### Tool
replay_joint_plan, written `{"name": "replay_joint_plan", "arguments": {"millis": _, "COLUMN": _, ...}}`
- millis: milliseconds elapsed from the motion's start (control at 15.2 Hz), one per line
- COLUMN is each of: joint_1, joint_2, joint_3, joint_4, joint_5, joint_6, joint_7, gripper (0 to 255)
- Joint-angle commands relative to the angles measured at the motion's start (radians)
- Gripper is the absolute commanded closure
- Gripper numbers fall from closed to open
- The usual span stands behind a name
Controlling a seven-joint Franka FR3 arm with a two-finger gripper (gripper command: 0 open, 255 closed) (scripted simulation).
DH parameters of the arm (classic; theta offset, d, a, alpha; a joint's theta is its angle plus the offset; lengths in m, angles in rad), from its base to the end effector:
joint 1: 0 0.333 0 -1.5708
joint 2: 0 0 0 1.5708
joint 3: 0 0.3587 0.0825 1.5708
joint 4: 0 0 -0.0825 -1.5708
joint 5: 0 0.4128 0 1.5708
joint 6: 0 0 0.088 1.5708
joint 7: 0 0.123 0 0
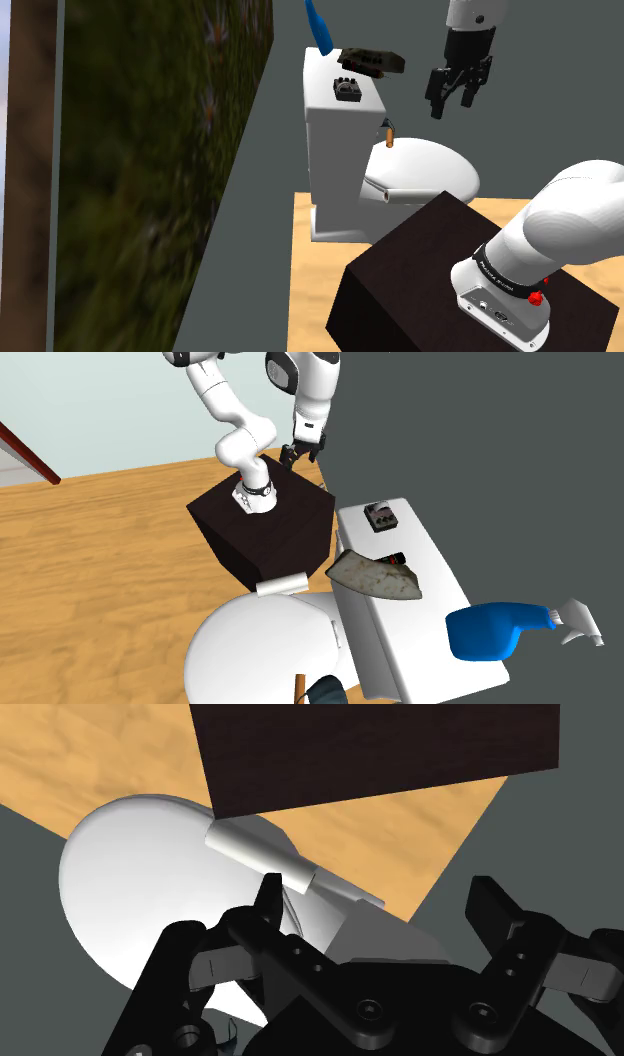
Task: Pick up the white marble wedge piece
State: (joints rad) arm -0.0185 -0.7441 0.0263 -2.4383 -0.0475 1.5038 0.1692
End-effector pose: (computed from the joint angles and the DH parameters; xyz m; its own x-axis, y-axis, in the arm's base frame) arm 0.3007 -0.0020 0.5466 0.9690 -0.1737 -0.1756 -0.1587 -0.9827 0.0958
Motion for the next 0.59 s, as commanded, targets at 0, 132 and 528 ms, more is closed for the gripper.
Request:
{"name": "replay_joint_plan", "arguments": {"millis": 0, "joint_1": 0.0, "joint_2": 0.0, "joint_3": 0.0, "joint_4": 0.0, "joint_5": 0.0, "joint_6": 0.0, "joint_7": 0.0, "gripper": 0}}
{"name": "replay_joint_plan", "arguments": {"millis": 132, "joint_1": -0.005, "joint_2": 0.058, "joint_3": 0.0, "joint_4": 0.024, "joint_5": -0.058, "joint_6": 0.043, "joint_7": -0.035, "gripper": 0}}
{"name": "replay_joint_plan", "arguments": {"millis": 528, "joint_1": -0.023, "joint_2": 0.231, "joint_3": 0.008, "joint_4": 0.112, "joint_5": -0.229, "joint_6": 0.166, "joint_7": -0.116, "gripper": 0}}
